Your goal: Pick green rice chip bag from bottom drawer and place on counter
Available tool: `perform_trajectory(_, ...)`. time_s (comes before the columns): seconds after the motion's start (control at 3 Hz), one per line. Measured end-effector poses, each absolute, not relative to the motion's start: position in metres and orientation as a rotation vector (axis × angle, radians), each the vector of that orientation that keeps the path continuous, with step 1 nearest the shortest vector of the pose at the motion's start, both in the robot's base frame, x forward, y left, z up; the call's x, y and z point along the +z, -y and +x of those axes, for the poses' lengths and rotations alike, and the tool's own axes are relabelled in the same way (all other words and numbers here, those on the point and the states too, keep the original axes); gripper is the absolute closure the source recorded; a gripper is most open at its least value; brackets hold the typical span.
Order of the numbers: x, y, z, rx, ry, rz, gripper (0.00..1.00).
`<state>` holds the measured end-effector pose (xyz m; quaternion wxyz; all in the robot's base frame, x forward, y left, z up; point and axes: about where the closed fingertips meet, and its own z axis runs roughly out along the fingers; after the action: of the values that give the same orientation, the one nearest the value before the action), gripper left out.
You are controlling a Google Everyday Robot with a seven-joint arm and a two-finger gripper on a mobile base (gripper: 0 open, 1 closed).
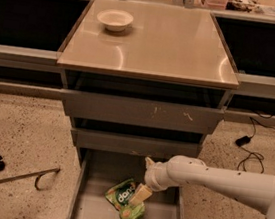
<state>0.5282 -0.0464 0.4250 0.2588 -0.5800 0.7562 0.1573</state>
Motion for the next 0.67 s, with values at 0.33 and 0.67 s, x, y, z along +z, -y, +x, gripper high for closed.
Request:
perform_trajectory(0.33,0.365,0.026,0.541,0.526,-2.055,-1.577,0.00)
perform_trajectory(0.67,0.307,0.021,0.552,0.615,-2.107,-1.572,0.00)
